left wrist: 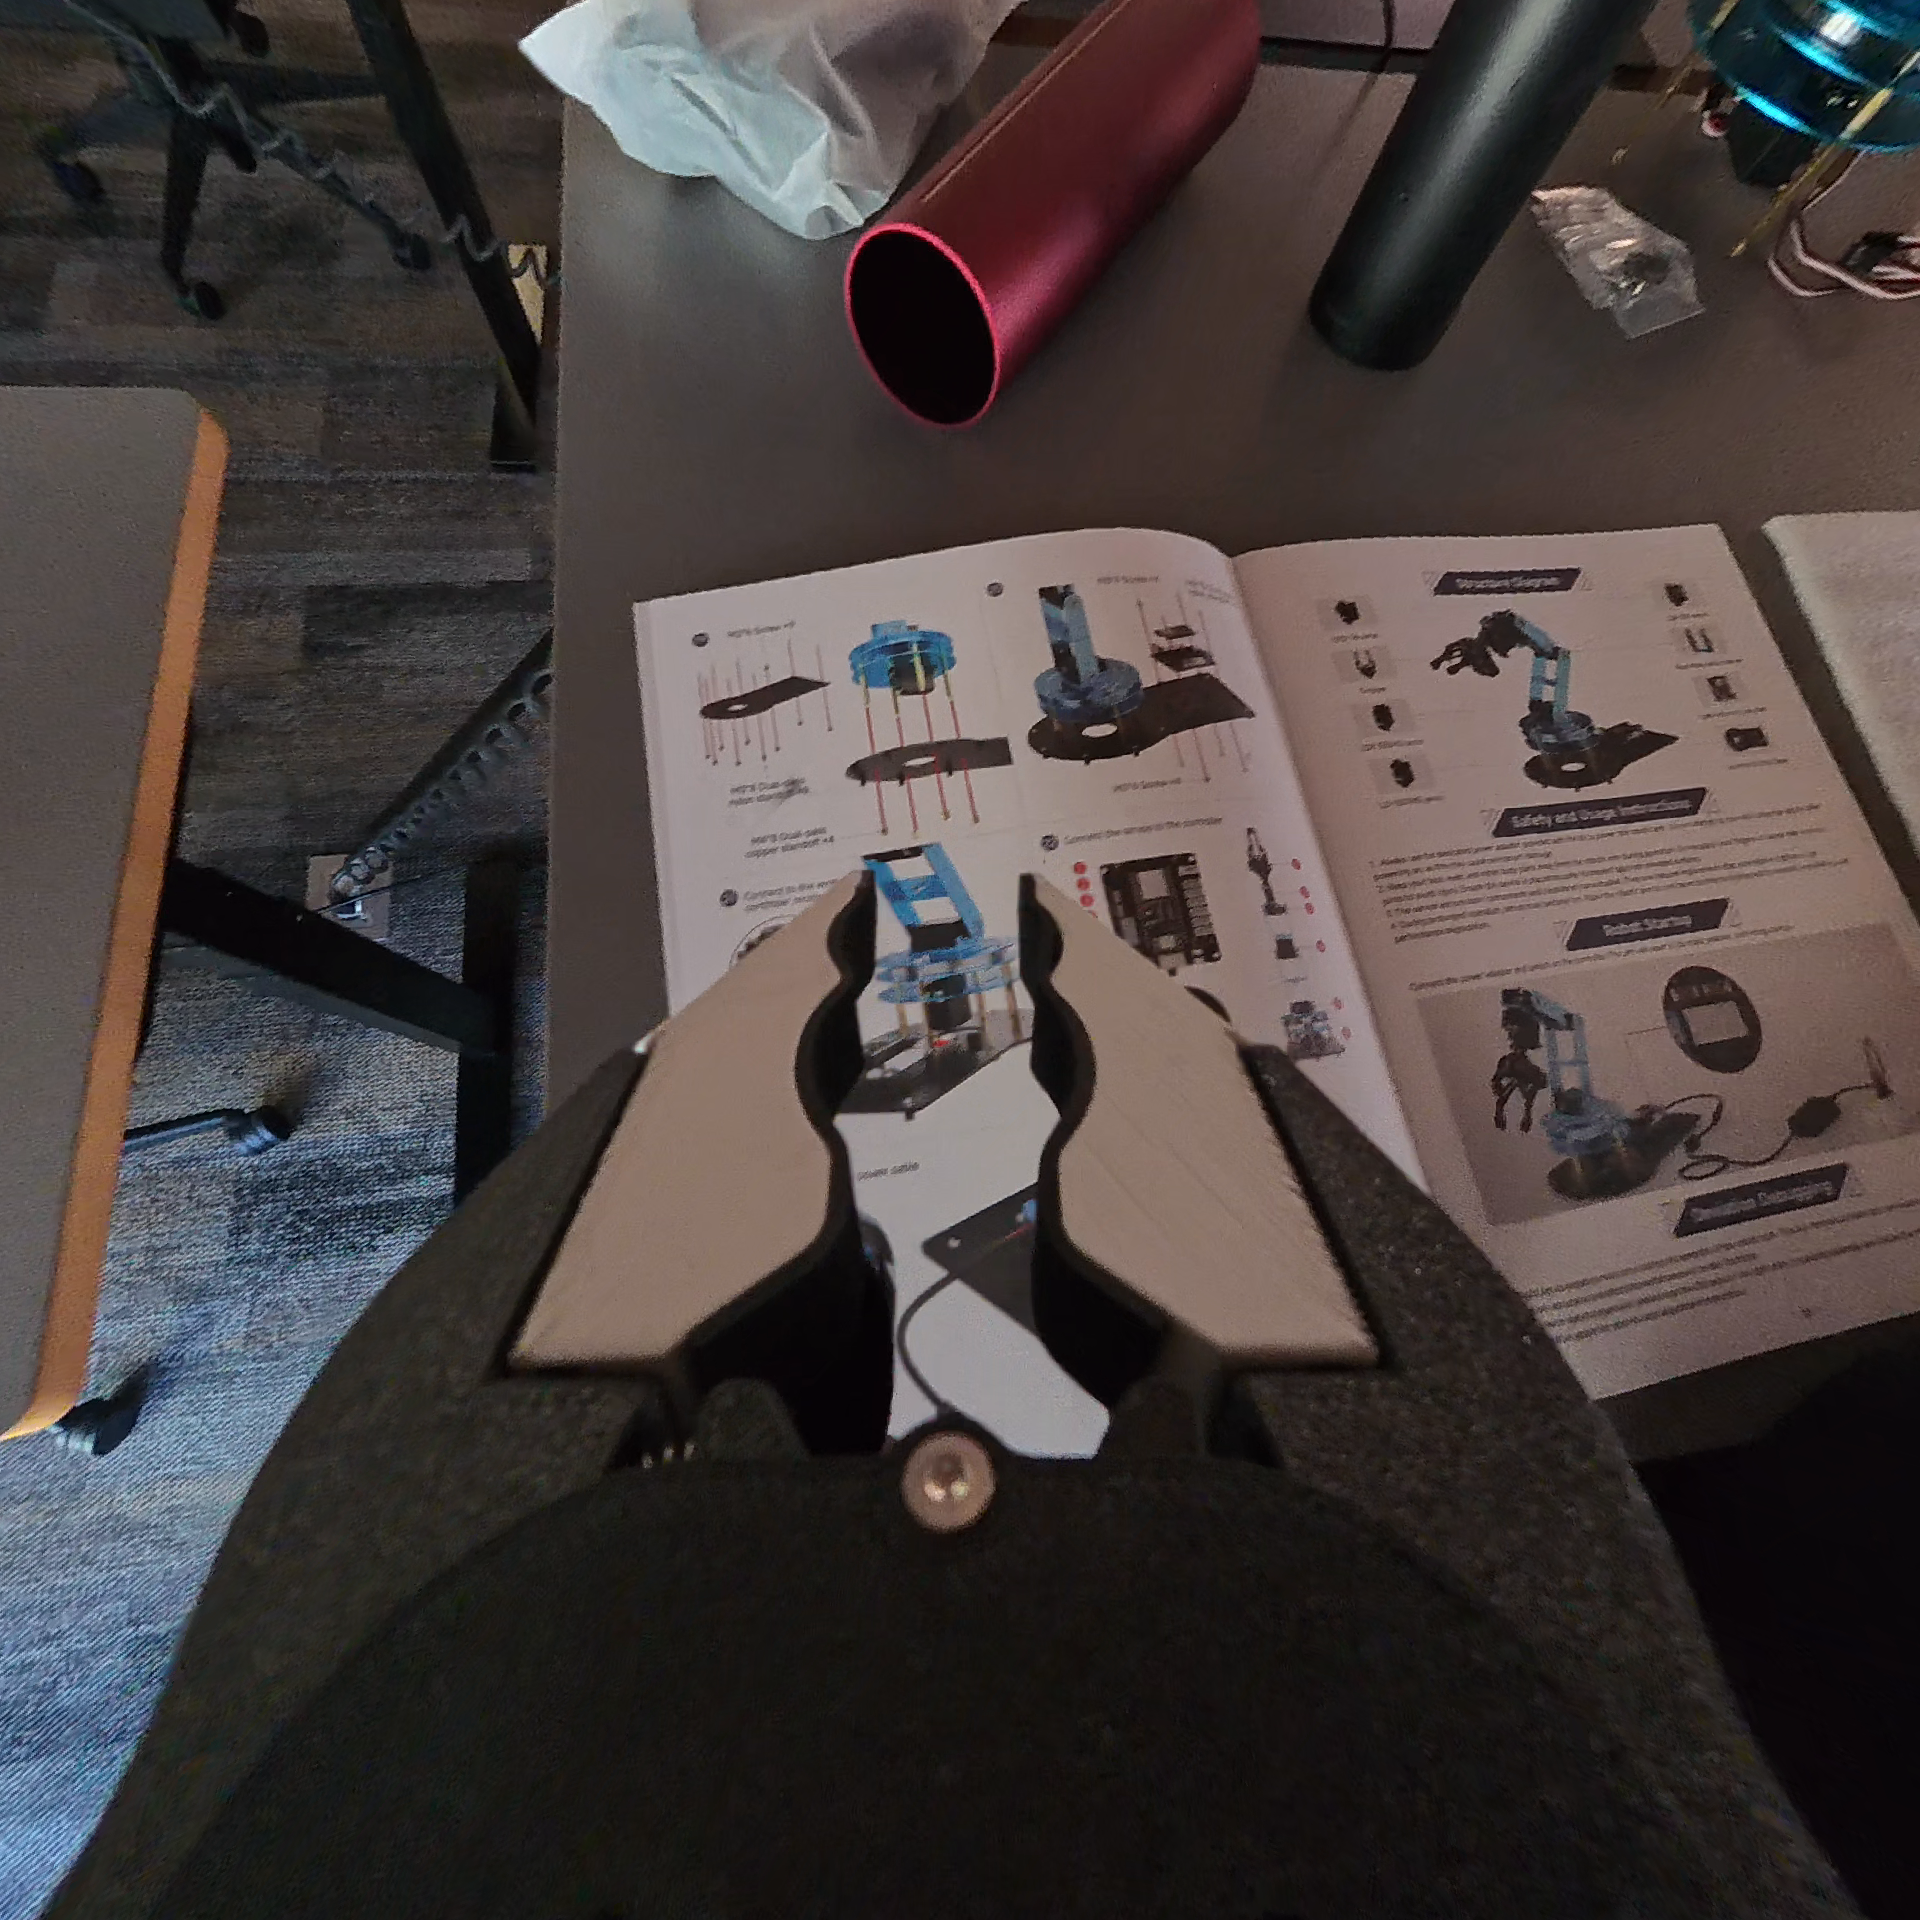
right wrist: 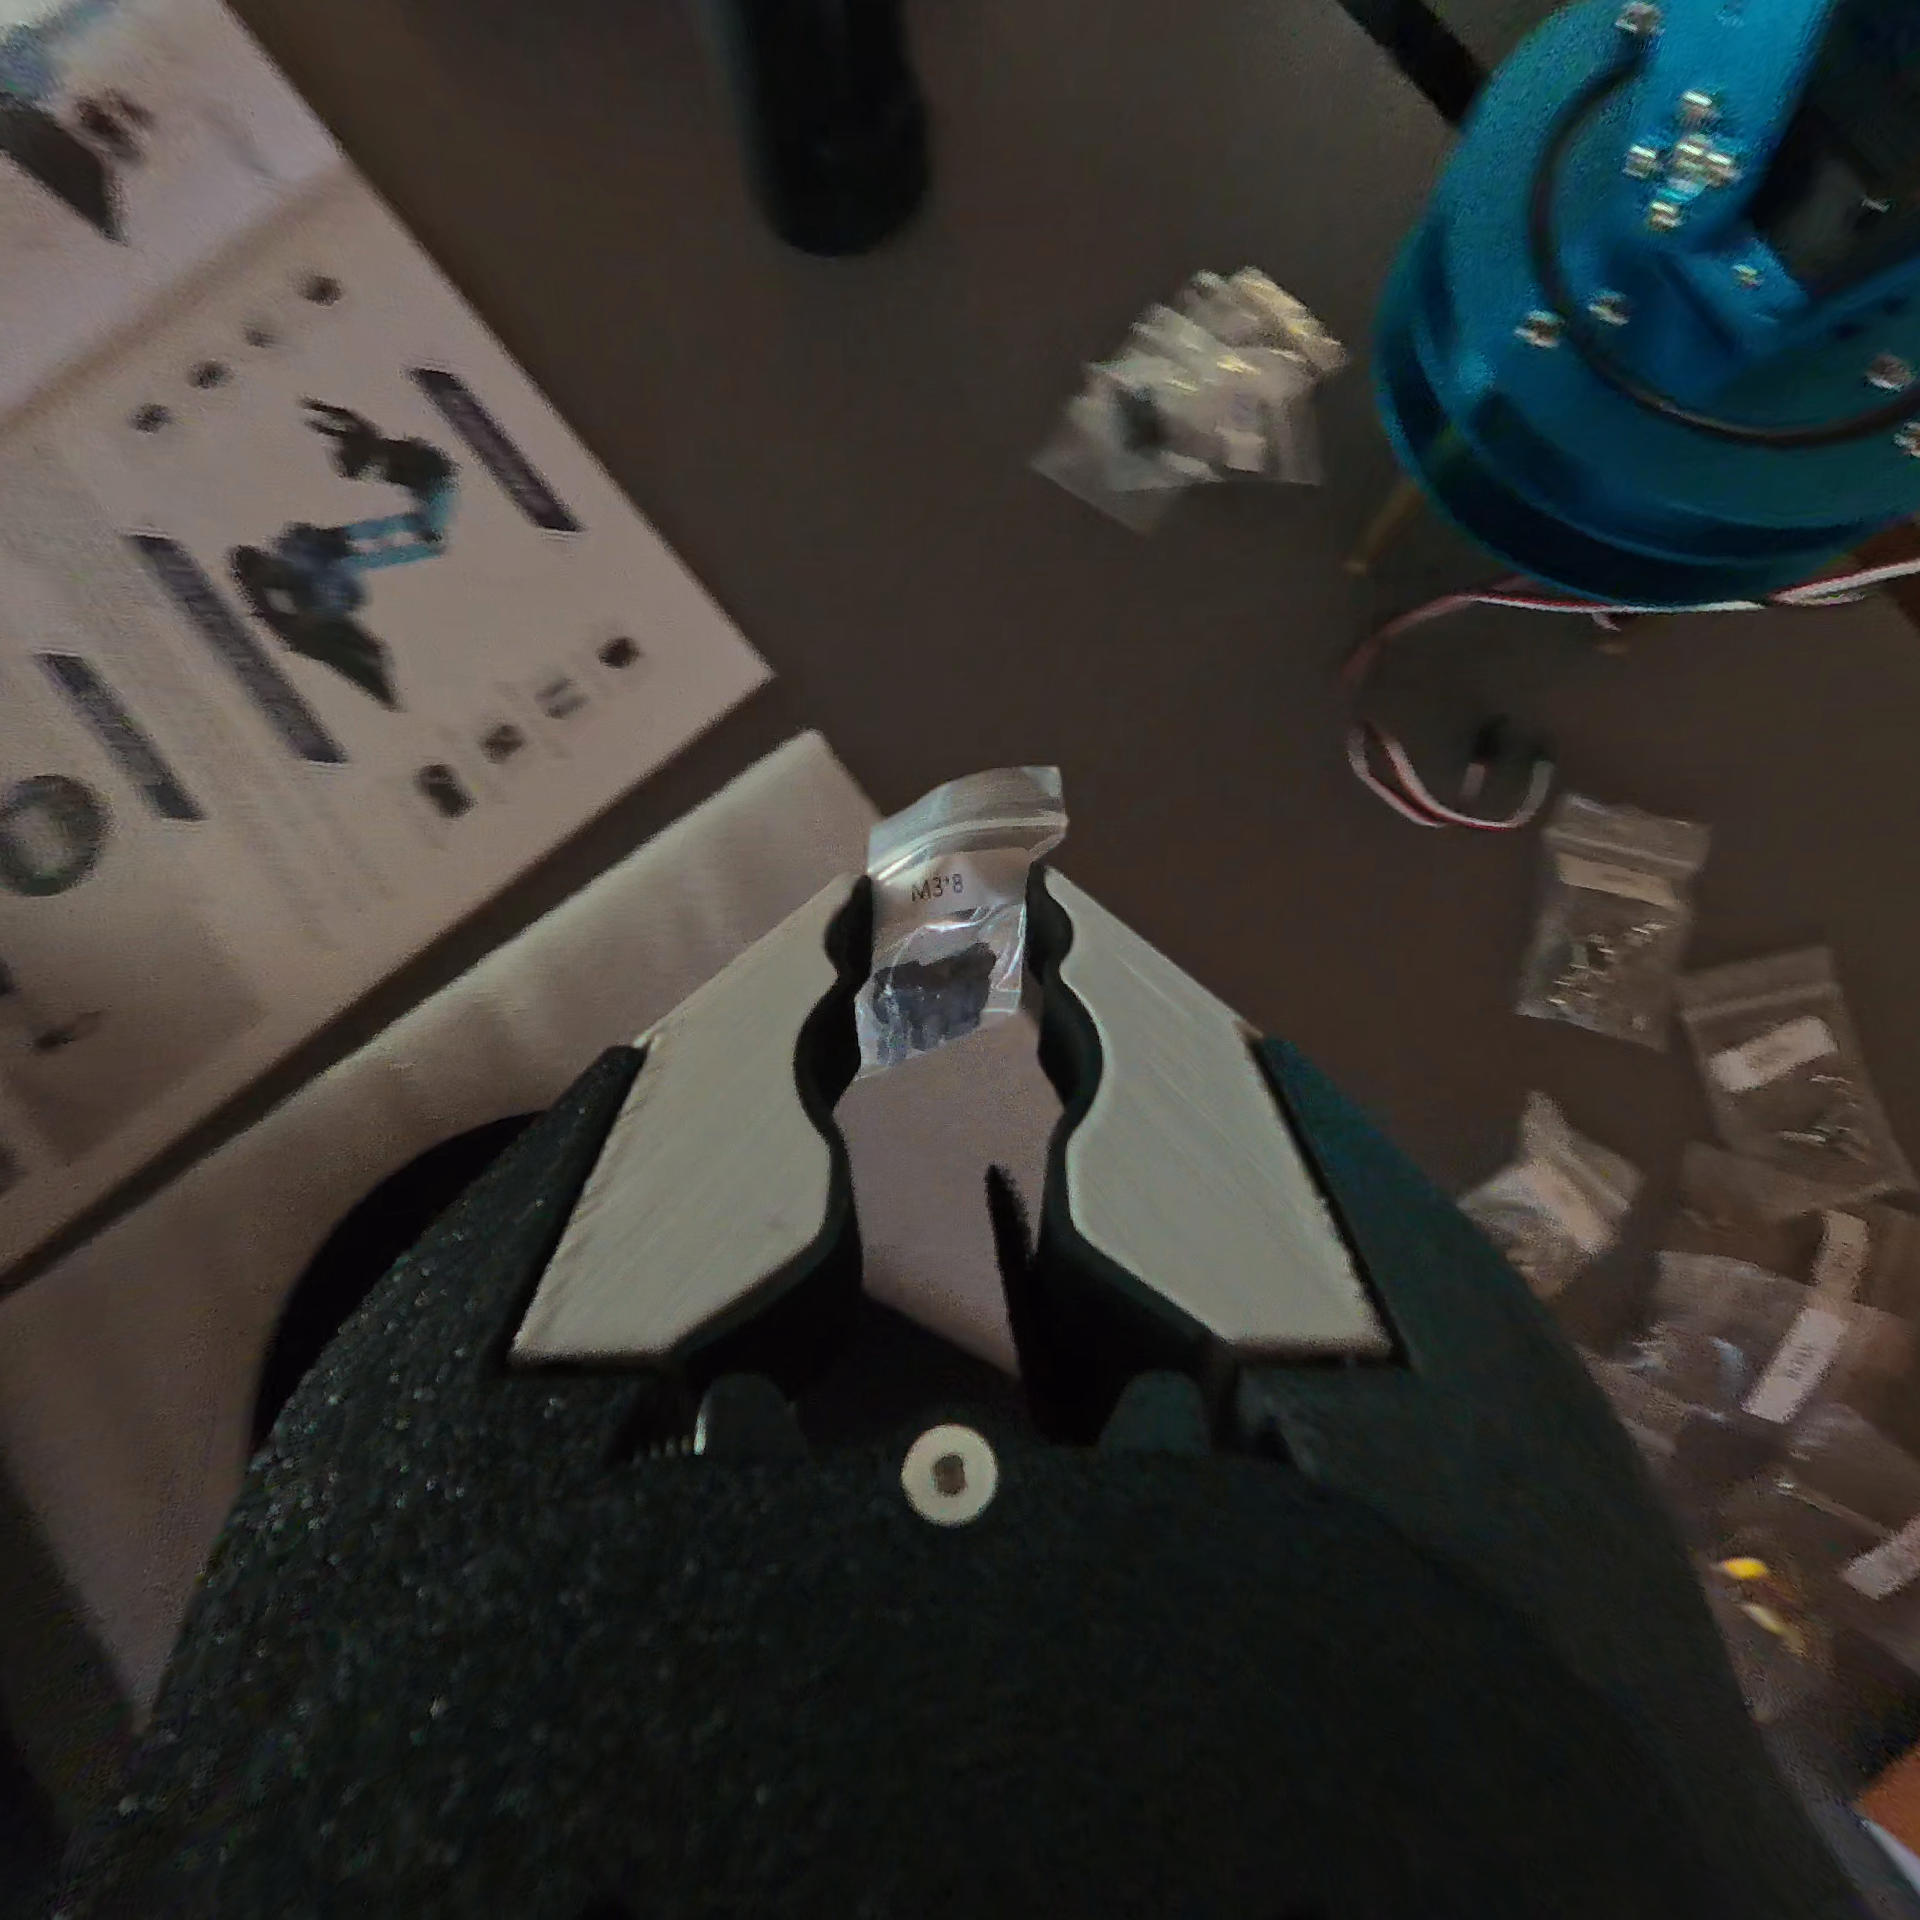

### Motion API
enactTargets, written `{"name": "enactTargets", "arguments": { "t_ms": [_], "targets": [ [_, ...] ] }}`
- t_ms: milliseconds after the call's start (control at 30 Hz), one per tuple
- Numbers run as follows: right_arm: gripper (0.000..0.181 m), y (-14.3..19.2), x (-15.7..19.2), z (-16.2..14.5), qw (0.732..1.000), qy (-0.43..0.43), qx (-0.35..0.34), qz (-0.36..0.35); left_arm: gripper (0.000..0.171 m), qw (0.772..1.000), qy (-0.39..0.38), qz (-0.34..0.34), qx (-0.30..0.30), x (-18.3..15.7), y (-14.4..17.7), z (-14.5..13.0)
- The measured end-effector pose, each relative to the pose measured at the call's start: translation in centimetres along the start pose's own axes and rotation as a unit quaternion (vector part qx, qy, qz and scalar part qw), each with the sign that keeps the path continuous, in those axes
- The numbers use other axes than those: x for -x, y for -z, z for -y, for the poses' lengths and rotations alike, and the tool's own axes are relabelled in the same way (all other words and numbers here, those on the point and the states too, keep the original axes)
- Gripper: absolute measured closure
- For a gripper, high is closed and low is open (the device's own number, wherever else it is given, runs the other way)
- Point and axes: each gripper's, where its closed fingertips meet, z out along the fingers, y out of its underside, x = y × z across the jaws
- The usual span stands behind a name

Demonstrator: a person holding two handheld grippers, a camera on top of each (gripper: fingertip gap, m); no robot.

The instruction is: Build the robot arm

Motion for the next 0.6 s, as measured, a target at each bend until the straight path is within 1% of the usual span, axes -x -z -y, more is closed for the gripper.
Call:
{"name": "enactTargets", "arguments": {
  "t_ms": [67,133,267,300,367,400,433,467,533,600],
  "targets": [
    [0.152,0.7,2.7,0.3,1.000,0.001,-0.006,0.017,0.146,1.000,-0.004,0.012,0.003,0.6,0.3,-0.4],
    [0.153,1.5,5.1,0.8,0.999,-0.012,-0.028,0.037,0.146,1.000,-0.006,0.021,0.006,1.0,0.5,-0.7],
    [0.153,3.0,9.5,2.6,0.988,-0.060,-0.106,0.097,0.146,1.000,-0.004,0.029,0.009,1.2,0.9,-1.2],
    [0.153,3.5,10.4,3.3,0.982,-0.074,-0.133,0.116,0.146,1.000,-0.002,0.024,0.007,0.9,1.0,-1.2],
    [0.153,4.7,12.1,4.5,0.959,-0.123,-0.191,0.172,0.146,1.000,-0.005,0.007,0.007,-0.1,0.9,-1.3],
    [0.153,5.2,12.2,4.7,0.947,-0.154,-0.208,0.188,0.145,1.000,-0.010,0.003,0.008,-0.6,0.7,-1.3],
    [0.153,5.4,11.6,4.2,0.942,-0.185,-0.210,0.185,0.145,1.000,-0.017,0.002,0.009,-1.1,0.5,-1.3],
    [0.154,5.4,10.6,3.0,0.944,-0.216,-0.194,0.159,0.145,1.000,-0.025,0.001,0.010,-1.6,0.3,-1.3],
    [0.154,6.3,8.6,-0.7,0.955,-0.250,-0.135,0.085,0.145,0.999,-0.037,-0.004,0.009,-2.9,-0.1,-1.1],
    [0.155,8.5,7.2,-4.7,0.962,-0.260,-0.083,0.008,0.145,0.999,-0.043,-0.017,0.005,-4.6,-0.6,-0.6]
  ]
}}
